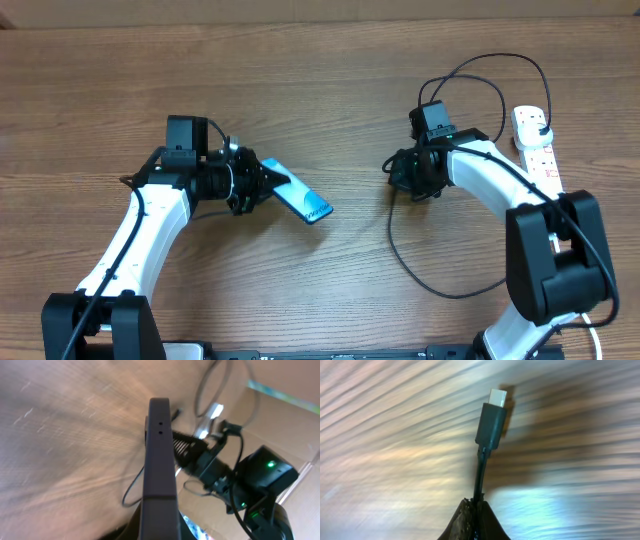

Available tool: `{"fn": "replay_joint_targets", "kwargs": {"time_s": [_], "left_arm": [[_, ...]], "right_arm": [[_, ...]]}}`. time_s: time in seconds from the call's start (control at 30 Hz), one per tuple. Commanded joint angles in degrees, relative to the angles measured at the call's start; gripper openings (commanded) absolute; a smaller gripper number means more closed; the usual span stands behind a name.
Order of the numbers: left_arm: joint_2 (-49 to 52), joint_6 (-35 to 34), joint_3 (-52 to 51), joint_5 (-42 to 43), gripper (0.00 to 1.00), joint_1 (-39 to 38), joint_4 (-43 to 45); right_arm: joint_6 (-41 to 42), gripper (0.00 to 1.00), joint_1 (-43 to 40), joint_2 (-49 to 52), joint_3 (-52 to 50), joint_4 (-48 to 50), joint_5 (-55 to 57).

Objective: Plug charger to phone and switch on socket
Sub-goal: 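Turn the phone port-down with the left gripper, bring plug closer, then move the plug under the phone's bottom port with the right gripper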

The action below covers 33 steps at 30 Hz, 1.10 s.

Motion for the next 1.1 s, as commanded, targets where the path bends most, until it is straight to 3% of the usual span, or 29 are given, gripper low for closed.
{"fn": "replay_joint_targets", "kwargs": {"time_s": [0.0,0.1,0.27,0.3,0.33,0.4,0.5,0.57,0.8,1.07], "left_arm": [[-0.2,2.1,0.8,8.5,0.04,1.0,6.1],[1.3,1.2,0.8,14.1,0.04,2.2,12.9],[9.1,-5.7,0.9,27.3,0.04,3.1,34.1],[11.2,-8.5,0.9,30.1,0.04,3.1,40.3],[15.8,-16.2,1.6,35.6,0.04,3.1,53.4],[20.4,-25.4,2.9,39.4,0.04,3.1,65.4],[25.7,-37.8,5.0,39.8,0.04,3.0,78.4],[27.7,-40.8,6.5,39.8,0.04,2.9,84.6],[28.4,-41.2,8.3,39.8,0.04,2.6,90.4],[28.4,-41.2,8.3,39.8,0.04,2.2,90.9]], "right_arm": [[-13.6,0.04,0.2,-6.6,2.0,-1.8,-18.8],[-16.0,0.04,0.2,-11.4,2.0,-5.9,-20.9],[-19.0,0.04,0.3,-21.7,1.9,-14.9,-20.9],[-19.0,0.04,0.3,-23.4,1.9,-15.9,-21.0],[-19.0,0.04,0.4,-26.6,1.6,-16.9,-21.5],[-18.9,0.04,0.4,-30.0,0.7,-16.9,-23.2],[-18.5,0.04,0.7,-34.7,-1.6,-16.6,-25.4],[-17.3,0.04,1.2,-37.2,-3.5,-16.6,-25.3],[-5.9,0.04,3.6,-42.6,-13.4,-9.7,-26.1],[-1.1,0.04,10.3,-42.5,-22.3,4.7,-32.0]]}}
